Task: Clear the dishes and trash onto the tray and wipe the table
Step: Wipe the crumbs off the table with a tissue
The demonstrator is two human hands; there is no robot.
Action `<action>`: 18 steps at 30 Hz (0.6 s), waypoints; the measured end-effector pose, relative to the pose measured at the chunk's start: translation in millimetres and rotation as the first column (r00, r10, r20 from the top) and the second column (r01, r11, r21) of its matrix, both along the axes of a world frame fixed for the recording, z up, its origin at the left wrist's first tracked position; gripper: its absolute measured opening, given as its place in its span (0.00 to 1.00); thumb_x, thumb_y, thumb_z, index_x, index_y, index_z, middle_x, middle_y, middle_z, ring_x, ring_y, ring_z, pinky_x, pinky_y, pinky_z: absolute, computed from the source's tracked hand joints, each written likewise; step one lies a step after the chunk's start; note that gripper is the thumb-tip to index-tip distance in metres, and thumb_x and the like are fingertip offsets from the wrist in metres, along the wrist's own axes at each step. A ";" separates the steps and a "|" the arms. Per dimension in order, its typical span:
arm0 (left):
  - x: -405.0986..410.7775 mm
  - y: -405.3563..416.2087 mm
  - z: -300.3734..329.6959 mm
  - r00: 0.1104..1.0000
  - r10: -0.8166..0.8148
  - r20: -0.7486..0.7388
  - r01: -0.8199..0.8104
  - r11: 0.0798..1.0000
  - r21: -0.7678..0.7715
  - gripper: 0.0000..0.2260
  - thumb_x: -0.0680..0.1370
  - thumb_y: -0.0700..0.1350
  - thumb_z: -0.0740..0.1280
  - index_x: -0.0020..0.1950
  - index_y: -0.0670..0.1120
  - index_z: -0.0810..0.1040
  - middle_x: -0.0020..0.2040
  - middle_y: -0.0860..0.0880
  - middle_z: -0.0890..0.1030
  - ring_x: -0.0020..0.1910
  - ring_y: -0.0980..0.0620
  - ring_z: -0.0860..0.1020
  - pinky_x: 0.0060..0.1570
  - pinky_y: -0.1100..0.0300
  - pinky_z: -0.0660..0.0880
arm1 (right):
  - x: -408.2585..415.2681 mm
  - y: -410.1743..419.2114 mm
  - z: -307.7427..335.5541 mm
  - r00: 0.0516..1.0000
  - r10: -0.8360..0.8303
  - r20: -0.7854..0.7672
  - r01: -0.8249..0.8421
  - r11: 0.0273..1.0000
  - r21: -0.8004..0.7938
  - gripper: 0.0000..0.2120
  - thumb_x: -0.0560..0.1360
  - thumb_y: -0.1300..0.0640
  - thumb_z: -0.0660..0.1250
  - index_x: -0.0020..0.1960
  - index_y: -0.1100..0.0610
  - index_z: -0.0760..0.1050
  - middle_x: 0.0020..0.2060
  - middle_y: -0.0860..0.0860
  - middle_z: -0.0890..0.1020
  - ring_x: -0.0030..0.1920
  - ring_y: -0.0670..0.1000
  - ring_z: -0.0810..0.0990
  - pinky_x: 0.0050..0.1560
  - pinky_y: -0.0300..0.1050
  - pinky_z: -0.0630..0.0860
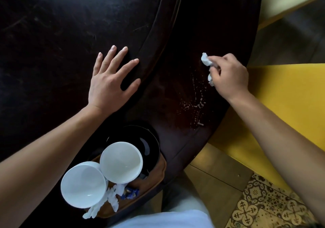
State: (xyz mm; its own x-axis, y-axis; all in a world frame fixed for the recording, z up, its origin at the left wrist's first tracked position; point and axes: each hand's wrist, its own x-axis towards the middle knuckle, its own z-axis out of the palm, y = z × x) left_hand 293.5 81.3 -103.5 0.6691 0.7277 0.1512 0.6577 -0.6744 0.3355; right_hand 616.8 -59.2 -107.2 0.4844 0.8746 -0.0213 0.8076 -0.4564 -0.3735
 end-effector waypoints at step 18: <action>1.4 -0.7 0.5 1.000 -0.001 0.006 0.001 1.000 -0.014 0.22 0.83 0.56 0.67 0.76 0.51 0.75 0.82 0.46 0.66 0.83 0.42 0.59 0.81 0.38 0.53 | -58.5 -29.7 5.6 0.983 0.169 -0.075 -0.174 0.983 -0.066 0.10 0.76 0.45 0.71 0.53 0.49 0.83 0.43 0.45 0.82 0.45 0.50 0.82 0.42 0.45 0.77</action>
State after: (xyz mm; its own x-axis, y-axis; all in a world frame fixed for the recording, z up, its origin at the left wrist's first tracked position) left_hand 294.9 80.6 -102.9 0.6691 0.7289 0.1449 0.6549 -0.6705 0.3486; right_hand 558.4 -89.0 -101.6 0.3229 0.9394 -0.1151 0.8496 -0.3413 -0.4021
